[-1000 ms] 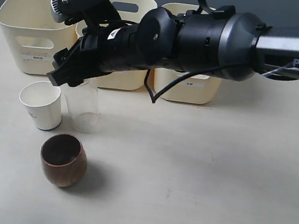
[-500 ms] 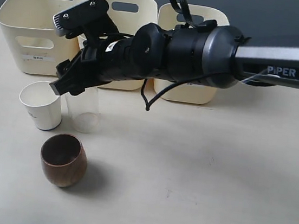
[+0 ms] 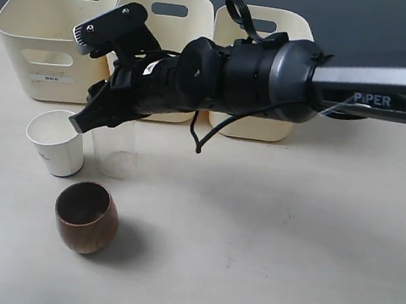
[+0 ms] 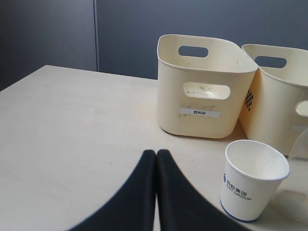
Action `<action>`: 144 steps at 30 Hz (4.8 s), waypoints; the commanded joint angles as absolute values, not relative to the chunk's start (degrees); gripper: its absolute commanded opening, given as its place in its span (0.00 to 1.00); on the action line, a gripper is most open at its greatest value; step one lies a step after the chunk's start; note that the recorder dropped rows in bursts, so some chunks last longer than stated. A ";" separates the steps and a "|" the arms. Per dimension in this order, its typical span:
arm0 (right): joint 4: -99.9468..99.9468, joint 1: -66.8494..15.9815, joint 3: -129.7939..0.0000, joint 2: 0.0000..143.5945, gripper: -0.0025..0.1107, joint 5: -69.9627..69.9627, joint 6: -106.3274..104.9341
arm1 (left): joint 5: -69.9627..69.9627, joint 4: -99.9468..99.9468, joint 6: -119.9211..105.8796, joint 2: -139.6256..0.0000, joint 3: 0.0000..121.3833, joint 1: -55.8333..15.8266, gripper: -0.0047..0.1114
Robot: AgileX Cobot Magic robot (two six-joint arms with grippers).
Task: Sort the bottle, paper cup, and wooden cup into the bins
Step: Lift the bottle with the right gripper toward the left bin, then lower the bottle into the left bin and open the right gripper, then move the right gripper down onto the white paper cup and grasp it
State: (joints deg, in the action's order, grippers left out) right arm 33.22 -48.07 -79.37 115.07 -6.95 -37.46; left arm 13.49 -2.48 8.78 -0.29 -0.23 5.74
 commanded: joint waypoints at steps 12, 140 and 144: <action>32.55 -48.08 -79.74 109.00 0.02 -5.79 -37.54 | 13.24 -2.63 8.87 0.00 0.00 5.54 0.04; 18.78 -51.80 -131.09 133.41 0.49 -63.02 -45.24 | 13.24 -2.63 8.87 0.00 0.00 5.54 0.04; 13.77 -54.13 -131.09 135.61 0.49 -62.71 -45.24 | 13.24 -2.63 8.87 0.00 0.00 5.54 0.04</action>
State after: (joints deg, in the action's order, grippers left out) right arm 17.22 -53.28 -130.83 134.13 -62.78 -44.58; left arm 13.49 -2.48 8.78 -0.29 -0.23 5.74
